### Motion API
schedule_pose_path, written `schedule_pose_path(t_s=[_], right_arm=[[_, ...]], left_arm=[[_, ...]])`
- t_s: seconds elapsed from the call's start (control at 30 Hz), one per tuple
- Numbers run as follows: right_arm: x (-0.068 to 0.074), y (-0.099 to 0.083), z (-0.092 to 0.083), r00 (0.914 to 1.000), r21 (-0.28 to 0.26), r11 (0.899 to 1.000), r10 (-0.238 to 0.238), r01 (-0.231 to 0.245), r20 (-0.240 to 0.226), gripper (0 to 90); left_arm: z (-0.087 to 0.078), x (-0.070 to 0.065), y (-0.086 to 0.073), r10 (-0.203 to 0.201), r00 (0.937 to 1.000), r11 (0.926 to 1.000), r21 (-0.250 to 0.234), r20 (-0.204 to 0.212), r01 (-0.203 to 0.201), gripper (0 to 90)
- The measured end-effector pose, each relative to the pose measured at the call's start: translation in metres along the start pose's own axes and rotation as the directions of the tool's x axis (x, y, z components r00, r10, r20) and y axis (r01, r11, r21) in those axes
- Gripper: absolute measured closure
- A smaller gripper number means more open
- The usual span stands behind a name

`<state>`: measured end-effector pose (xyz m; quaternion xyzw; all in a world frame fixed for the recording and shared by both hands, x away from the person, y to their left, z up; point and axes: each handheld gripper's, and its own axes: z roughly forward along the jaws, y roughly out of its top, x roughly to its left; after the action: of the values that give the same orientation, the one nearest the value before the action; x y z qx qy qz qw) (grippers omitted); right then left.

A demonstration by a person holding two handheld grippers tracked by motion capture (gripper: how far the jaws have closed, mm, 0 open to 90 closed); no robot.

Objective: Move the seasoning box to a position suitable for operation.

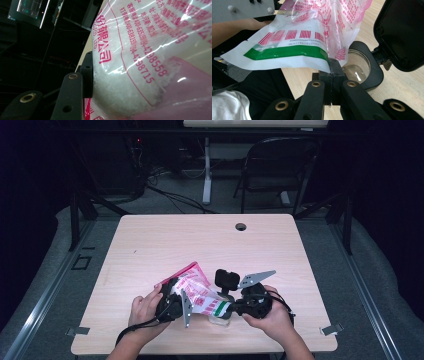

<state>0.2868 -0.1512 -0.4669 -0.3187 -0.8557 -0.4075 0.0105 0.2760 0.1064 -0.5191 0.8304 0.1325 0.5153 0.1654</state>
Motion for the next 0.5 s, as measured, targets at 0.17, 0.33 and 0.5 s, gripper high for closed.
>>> schedule_pose_path(t_s=[0.17, 0.33, 0.5], right_arm=[[-0.0013, -0.0012, 0.0001, 1.0, 0.003, 1.0, 0.003, -0.003, 0.0, 90.0], [-0.0021, -0.0019, 0.0, 1.0, 0.005, 1.0, 0.008, -0.008, 0.003, 90.0], [-0.0035, -0.0026, -0.0004, 0.9999, 0.009, 1.0, 0.009, -0.009, 0.005, 90.0]], left_arm=[[-0.0013, 0.0, 0.0014, 0.016, 0.9998, 0.9999, 0.0, -0.014, -0.016, 60.3], [-0.0025, 0.0, 0.0028, 0.028, 0.9993, 0.9996, 0.001, -0.025, -0.028, 60.4], [-0.0034, -0.0002, 0.004, 0.04, 0.9986, 0.9992, 0.001, -0.034, -0.04, 60.4]])
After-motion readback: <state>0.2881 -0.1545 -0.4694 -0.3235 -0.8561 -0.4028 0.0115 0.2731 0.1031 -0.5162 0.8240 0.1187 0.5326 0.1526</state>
